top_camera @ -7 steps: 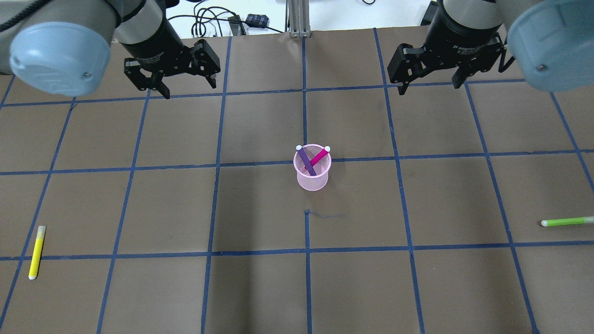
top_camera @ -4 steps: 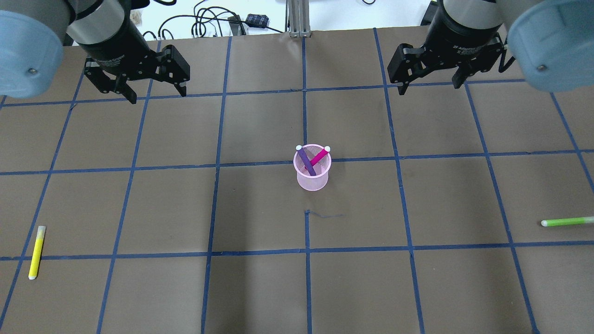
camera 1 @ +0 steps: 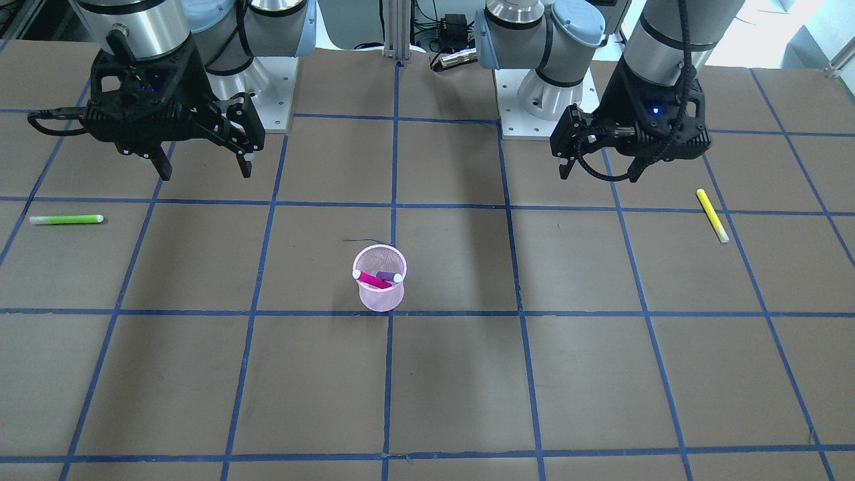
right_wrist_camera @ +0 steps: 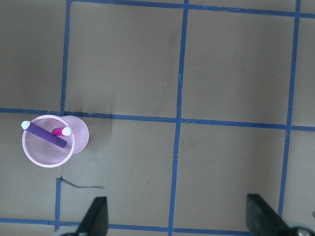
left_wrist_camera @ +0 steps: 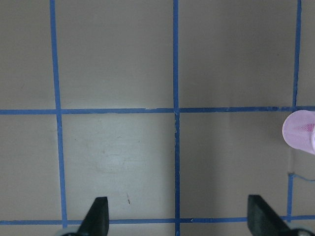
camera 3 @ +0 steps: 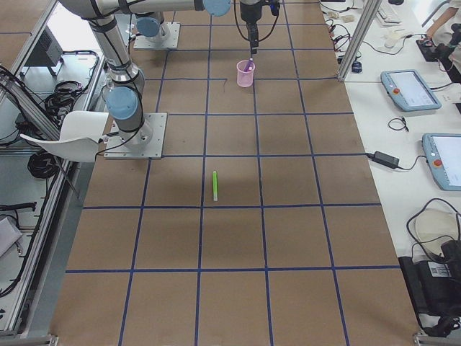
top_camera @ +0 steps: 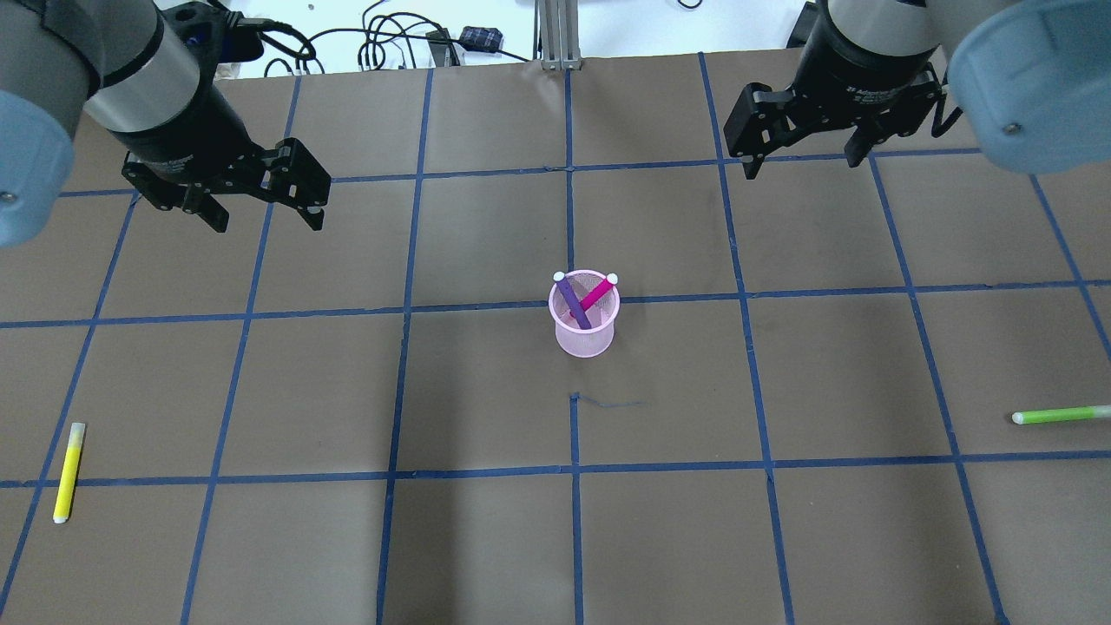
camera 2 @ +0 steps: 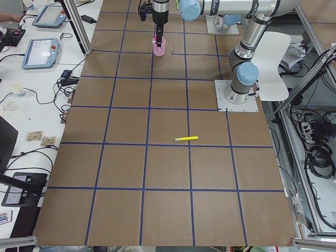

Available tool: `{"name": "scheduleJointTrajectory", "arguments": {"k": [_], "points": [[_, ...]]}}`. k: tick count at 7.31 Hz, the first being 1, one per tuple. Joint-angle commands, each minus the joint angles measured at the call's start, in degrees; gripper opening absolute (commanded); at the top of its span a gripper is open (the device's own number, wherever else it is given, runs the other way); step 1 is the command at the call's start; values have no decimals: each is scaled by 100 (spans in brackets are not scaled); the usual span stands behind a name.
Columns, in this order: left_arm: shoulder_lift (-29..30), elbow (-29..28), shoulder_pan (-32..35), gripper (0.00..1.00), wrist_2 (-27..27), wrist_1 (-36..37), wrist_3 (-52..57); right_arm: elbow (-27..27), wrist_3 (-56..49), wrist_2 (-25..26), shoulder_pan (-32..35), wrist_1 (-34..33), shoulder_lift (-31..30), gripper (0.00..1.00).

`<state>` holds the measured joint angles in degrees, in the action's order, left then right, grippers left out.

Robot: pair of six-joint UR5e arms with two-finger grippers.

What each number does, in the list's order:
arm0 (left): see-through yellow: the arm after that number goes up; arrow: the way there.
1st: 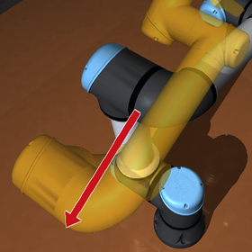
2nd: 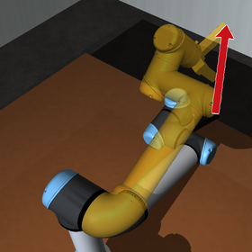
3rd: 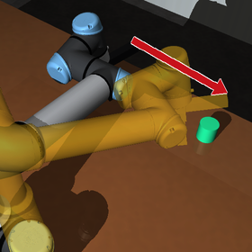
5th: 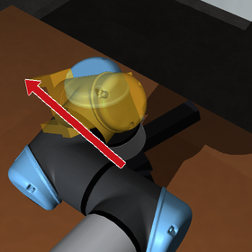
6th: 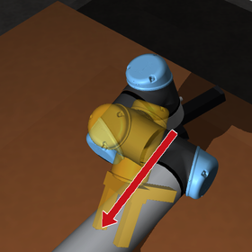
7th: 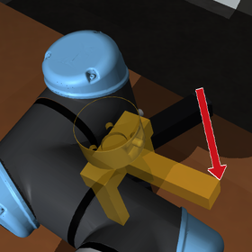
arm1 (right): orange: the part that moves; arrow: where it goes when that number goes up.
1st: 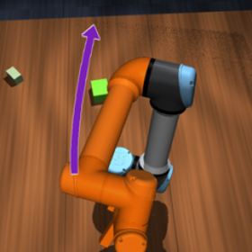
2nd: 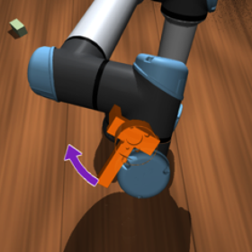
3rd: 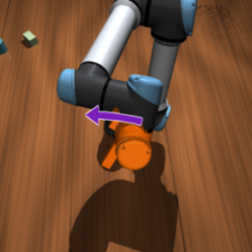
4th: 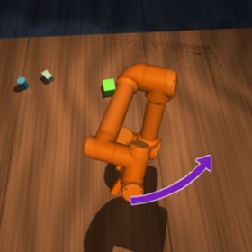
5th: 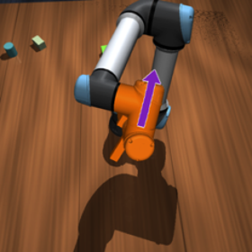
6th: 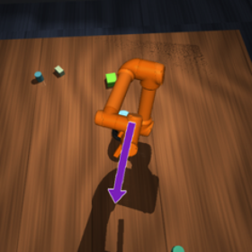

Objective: Insert purple and pink pens into pink cup

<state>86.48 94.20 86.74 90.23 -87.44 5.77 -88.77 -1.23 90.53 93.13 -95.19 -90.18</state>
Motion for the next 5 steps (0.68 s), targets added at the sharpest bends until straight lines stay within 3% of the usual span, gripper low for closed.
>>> {"name": "scheduleJointTrajectory", "arguments": {"k": [1,5], "points": [[-236,20,-8,100,47,-481,91,0,9,0,-5,0,0,100],[-150,72,-8,100,12,-370,82,0,0,-9,3,-9,0,100]]}}
